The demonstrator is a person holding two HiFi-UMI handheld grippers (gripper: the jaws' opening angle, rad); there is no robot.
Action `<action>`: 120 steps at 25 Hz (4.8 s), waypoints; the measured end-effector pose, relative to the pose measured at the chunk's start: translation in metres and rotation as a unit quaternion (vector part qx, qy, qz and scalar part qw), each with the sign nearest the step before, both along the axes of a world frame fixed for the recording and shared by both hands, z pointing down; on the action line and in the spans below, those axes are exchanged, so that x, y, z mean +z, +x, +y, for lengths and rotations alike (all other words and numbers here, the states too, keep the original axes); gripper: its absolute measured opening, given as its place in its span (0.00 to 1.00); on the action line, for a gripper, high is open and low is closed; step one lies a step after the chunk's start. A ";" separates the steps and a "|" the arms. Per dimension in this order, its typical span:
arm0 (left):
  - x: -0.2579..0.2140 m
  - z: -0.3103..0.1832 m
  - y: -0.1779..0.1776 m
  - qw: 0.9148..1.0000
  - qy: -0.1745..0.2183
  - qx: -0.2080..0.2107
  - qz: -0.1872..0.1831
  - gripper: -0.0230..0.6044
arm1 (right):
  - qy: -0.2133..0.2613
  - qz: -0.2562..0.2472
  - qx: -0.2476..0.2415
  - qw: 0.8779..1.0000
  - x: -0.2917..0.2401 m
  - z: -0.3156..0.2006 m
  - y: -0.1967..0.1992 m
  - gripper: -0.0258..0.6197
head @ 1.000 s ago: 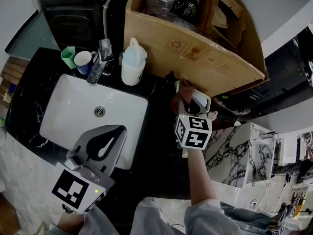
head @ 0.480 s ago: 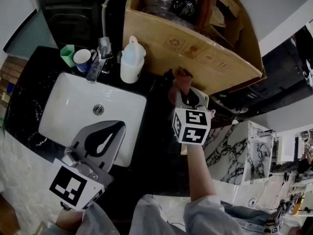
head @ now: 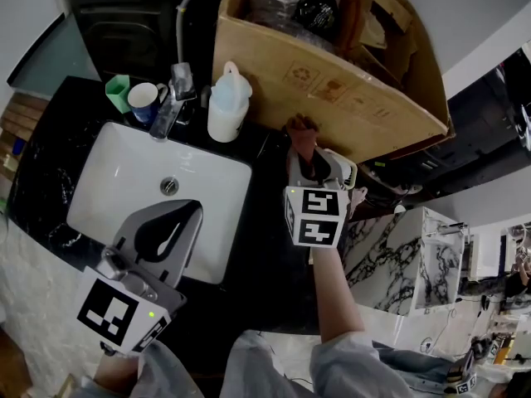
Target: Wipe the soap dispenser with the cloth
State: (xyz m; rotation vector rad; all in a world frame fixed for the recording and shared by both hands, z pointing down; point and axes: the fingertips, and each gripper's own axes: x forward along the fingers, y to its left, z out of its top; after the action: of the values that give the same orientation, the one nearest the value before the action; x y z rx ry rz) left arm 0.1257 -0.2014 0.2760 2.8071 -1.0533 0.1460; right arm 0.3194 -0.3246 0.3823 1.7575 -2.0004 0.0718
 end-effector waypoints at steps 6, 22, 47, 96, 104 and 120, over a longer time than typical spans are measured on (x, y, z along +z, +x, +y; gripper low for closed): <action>0.004 -0.002 0.000 1.000 -0.004 0.001 0.000 0.04 | 0.000 0.008 -0.004 1.000 0.007 0.003 -0.007 0.16; 0.009 -0.002 -0.002 1.000 -0.009 -0.002 0.003 0.04 | -0.026 0.011 -0.023 0.999 0.036 0.013 -0.028 0.16; 0.007 0.002 -0.012 1.000 -0.010 -0.005 0.010 0.04 | -0.112 -0.038 -0.033 0.992 0.081 0.022 -0.049 0.16; 0.010 0.004 -0.039 1.000 -0.016 -0.015 0.019 0.04 | -0.112 0.003 -0.036 0.993 0.060 -0.009 -0.077 0.16; 0.012 0.006 -0.035 1.000 -0.018 -0.006 0.019 0.04 | -0.110 0.007 -0.005 0.994 0.067 0.007 -0.053 0.16; 0.012 0.004 -0.022 1.000 -0.019 0.008 0.023 0.04 | -0.106 -0.026 0.074 0.991 0.067 0.019 0.008 0.16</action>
State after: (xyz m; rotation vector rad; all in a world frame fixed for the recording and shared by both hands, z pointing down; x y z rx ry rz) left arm 0.1034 -0.1971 0.2881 2.7720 -1.0089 0.1025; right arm 0.3277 -0.3054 0.4489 1.7776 -1.8212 0.3682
